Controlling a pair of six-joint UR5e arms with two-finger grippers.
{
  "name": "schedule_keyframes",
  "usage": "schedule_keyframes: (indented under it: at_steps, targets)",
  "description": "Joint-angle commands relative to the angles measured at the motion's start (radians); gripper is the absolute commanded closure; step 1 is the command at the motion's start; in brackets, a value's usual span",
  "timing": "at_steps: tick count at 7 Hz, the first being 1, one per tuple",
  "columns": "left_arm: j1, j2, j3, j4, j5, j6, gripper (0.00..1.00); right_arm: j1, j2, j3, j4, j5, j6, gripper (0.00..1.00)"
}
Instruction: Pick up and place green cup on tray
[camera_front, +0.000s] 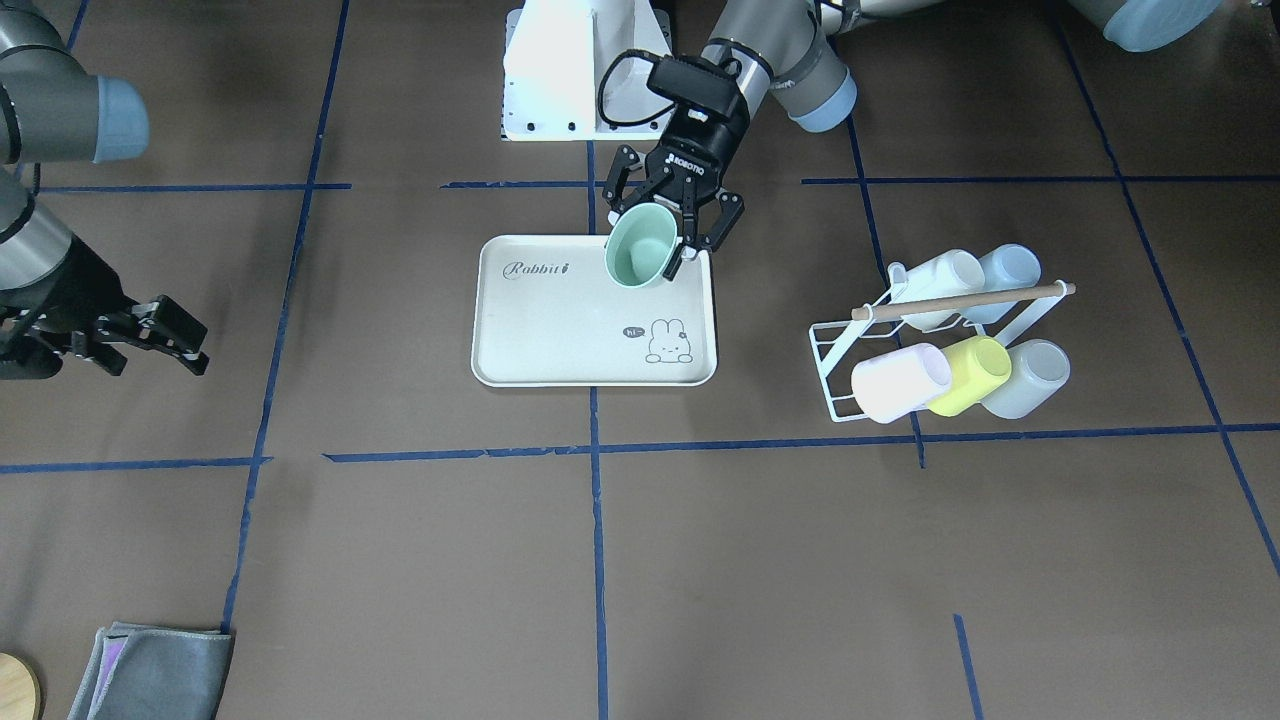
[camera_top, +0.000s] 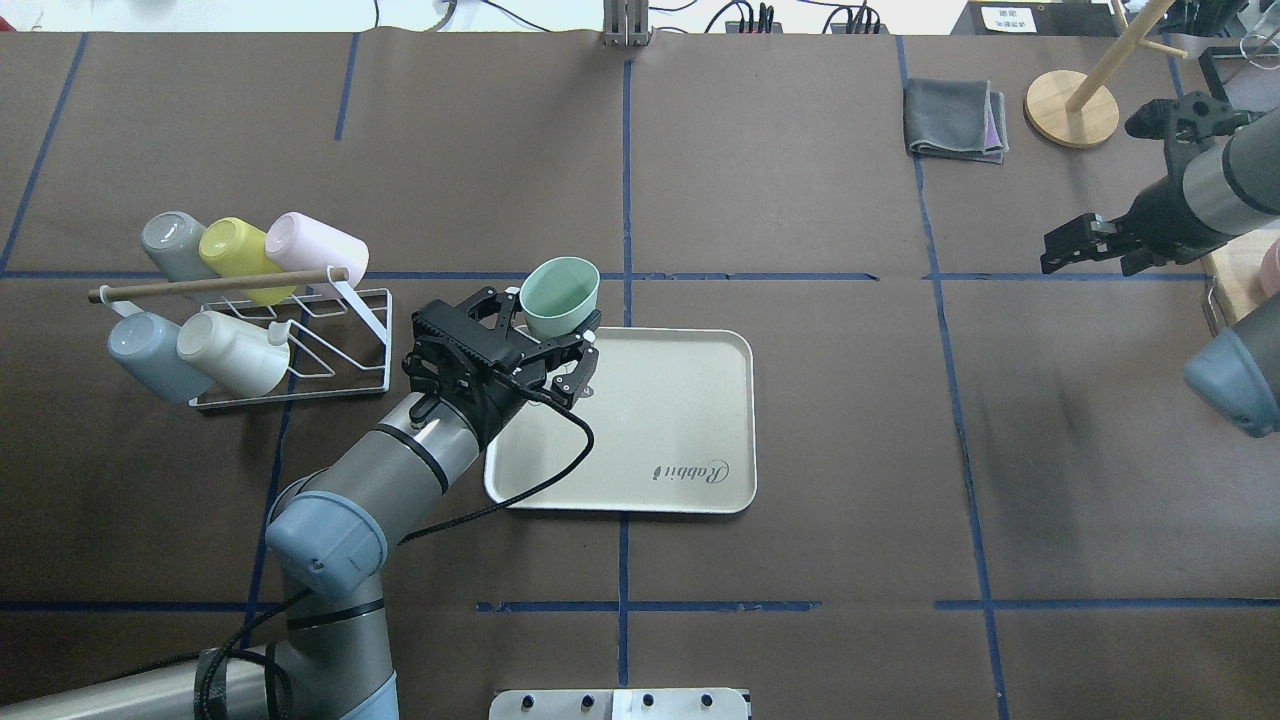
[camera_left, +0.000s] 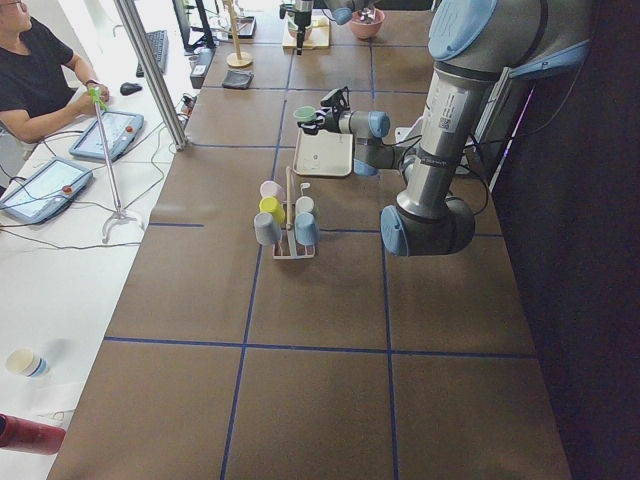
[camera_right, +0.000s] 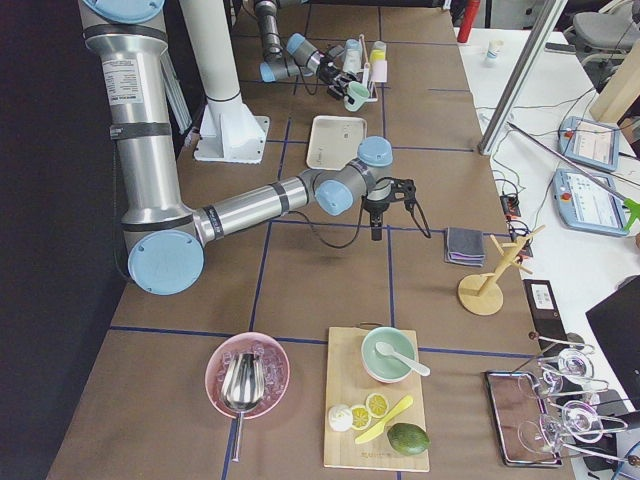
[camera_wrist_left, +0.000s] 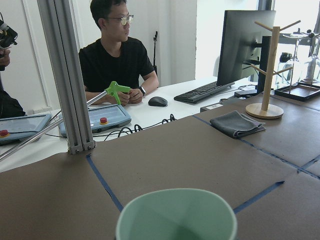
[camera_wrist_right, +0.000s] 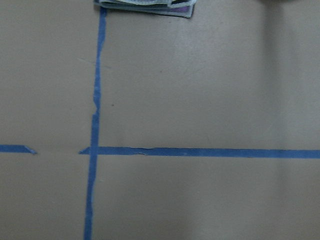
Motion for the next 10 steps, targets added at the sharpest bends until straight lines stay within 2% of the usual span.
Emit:
schedule_keyframes:
  at_steps: [1,3,5,10]
  targets:
    - [0.001,-0.078,0.116,-0.085,0.026,-0.001,0.98,0.125,-0.008,-0.007,-0.156,0.067,-0.293,0.00]
    - [0.002,-0.100,0.163,-0.090,0.025,-0.003,0.97,0.226,-0.007,-0.080,-0.196,0.139,-0.476,0.00]
    - [0.002,-0.137,0.229,-0.091,0.025,-0.003,0.97,0.260,-0.007,-0.143,-0.192,0.158,-0.567,0.00]
    - [0.047,-0.137,0.268,-0.088,0.025,0.001,0.93,0.271,-0.022,-0.143,-0.192,0.153,-0.564,0.00]
